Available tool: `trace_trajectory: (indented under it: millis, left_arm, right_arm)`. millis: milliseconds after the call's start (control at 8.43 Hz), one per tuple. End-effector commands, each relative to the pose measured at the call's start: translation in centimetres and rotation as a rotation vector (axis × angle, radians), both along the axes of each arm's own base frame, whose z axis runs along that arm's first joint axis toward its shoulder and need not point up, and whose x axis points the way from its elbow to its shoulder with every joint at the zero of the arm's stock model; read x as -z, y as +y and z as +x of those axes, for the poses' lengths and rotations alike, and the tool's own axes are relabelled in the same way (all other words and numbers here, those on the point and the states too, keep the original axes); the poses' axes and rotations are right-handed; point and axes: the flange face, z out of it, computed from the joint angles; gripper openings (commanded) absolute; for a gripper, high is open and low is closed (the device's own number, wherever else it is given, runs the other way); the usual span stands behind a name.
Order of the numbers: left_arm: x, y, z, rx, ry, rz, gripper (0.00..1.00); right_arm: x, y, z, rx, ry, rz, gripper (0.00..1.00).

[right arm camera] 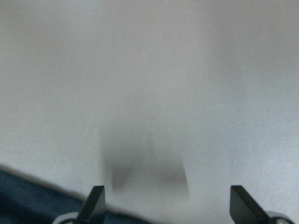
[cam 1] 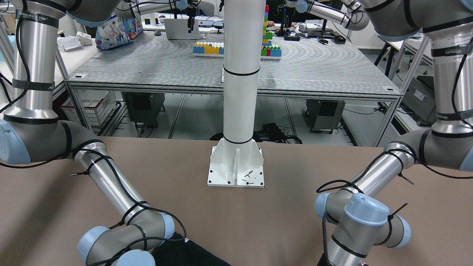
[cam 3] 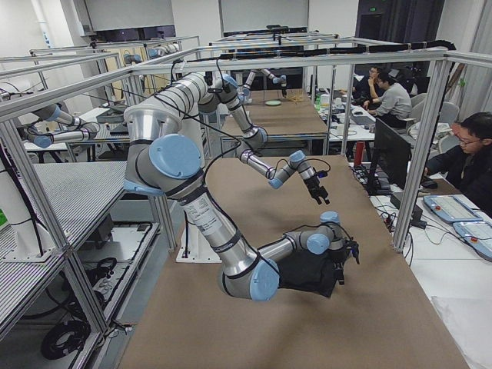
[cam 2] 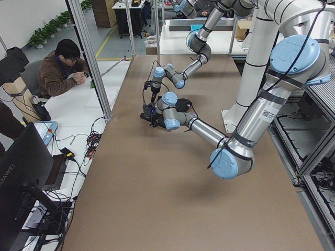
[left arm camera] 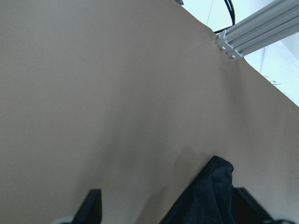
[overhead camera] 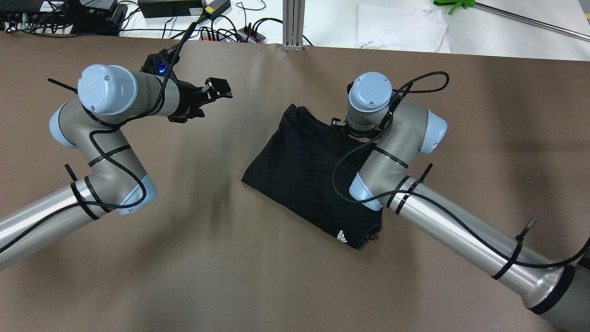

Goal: Fold clothes
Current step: 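Raise the left gripper away while the right gripper presses the folded edge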

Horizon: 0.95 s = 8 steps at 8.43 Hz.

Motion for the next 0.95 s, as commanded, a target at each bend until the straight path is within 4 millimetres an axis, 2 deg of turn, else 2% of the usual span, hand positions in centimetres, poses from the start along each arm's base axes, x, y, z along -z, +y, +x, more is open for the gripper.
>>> trace_trajectory:
  millis: [0,119,356,712,831]
  left_arm:
    - [0.5,-0.1,0.1,0.003,0.004,0.002,1.00]
    - [0.3,-0.3,0.0,0.003,0.000,0.001,1.00]
    - [0.2,-0.4,0.0,0.004,-0.001,-0.001,1.00]
    - [0.6,-0.2,-0.2,0.000,0.006,0.002,1.00]
    - [0.5,-0.3,-0.3,0.001,0.005,0.001,1.00]
  right_arm:
    - [-2.2,-2.8,3.3,0.010,0.049,0.021,0.94]
    - [-1.0,-3.5,4.4,0.003,0.036,0.031,0.94]
    - [0.8,-3.0,3.1,-0.012,0.003,0.031,0.94]
    - [5.7,2.5,-2.4,-0.020,-0.133,0.048,0.94]
    - [5.7,3.9,-4.0,-0.023,-0.147,0.023,0.94]
